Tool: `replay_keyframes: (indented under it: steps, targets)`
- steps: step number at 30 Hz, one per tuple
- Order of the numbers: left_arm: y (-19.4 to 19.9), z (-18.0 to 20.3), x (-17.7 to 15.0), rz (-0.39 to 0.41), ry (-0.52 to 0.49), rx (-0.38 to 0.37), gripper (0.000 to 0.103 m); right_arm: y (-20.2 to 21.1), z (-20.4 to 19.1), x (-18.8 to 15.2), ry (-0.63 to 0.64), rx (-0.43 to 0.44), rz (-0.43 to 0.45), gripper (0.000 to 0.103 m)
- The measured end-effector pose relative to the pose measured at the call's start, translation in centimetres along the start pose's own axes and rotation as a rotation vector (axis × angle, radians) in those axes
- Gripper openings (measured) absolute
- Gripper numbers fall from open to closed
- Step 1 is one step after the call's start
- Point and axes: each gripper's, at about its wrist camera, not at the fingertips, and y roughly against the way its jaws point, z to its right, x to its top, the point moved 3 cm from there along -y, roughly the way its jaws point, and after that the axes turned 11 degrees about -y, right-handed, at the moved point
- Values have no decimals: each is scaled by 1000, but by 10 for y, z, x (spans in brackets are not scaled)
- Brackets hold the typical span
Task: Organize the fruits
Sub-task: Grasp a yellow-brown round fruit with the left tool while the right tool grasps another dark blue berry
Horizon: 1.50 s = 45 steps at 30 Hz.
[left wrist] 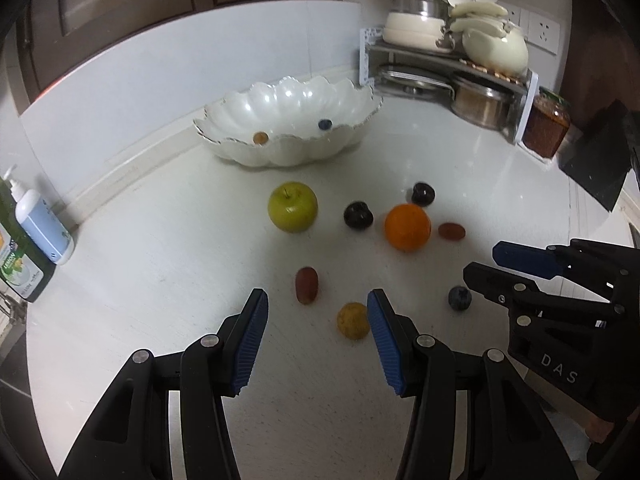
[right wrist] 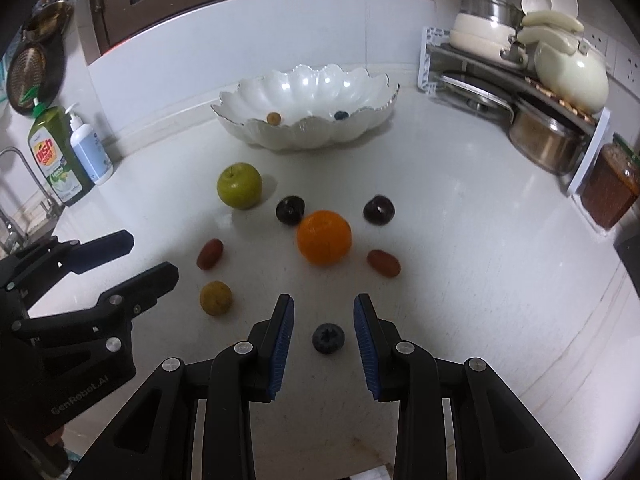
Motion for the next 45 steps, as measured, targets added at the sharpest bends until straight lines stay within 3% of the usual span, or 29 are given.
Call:
replay_keyframes:
  steps: [32,45]
  targets:
    - [-52,19,-13,-96,-56,-89,49,-36,7,-21,-18,-32,-92,32]
    - [-63,22,-9,-117,-51,-97,32,-42,8,-19,3,-32,-96,30]
